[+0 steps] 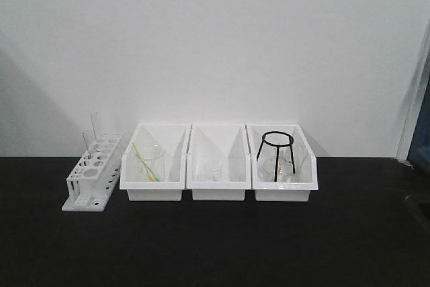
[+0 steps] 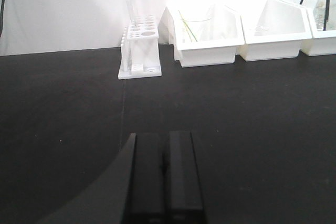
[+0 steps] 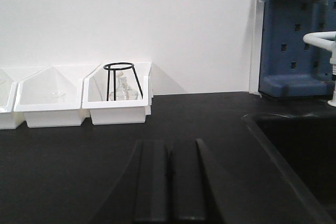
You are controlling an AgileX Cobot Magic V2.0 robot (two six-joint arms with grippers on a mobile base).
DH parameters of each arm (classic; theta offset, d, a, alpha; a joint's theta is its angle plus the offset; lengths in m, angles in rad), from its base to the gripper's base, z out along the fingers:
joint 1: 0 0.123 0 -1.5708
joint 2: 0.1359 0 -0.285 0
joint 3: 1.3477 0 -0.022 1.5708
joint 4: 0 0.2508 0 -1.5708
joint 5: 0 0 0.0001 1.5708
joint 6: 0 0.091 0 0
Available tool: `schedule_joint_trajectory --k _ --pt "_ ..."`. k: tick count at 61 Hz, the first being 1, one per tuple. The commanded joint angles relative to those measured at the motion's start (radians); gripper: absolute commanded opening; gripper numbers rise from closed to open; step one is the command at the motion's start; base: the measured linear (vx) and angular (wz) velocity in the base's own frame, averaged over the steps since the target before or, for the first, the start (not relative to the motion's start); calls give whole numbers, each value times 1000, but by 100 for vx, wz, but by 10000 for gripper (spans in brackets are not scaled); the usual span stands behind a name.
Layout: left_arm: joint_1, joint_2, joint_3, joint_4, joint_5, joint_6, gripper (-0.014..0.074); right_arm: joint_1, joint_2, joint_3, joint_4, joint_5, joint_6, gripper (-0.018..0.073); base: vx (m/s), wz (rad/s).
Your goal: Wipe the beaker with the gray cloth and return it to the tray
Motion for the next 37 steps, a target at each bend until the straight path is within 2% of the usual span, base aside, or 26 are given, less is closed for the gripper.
schedule_joint_trajectory --k 1,24,37 --pt "-1 -13 -6 -4 -77 -8 -6 -3 -6 15 -3 -81 -3 -8 -12 -2" --pt "-1 -13 -6 -4 -76 -8 -6 -3 -6 15 -3 -81 -3 -8 -25 -15" --pt "-1 -13 -6 -4 -76 -8 -6 -3 -6 15 -3 -81 -3 -8 -35 -36"
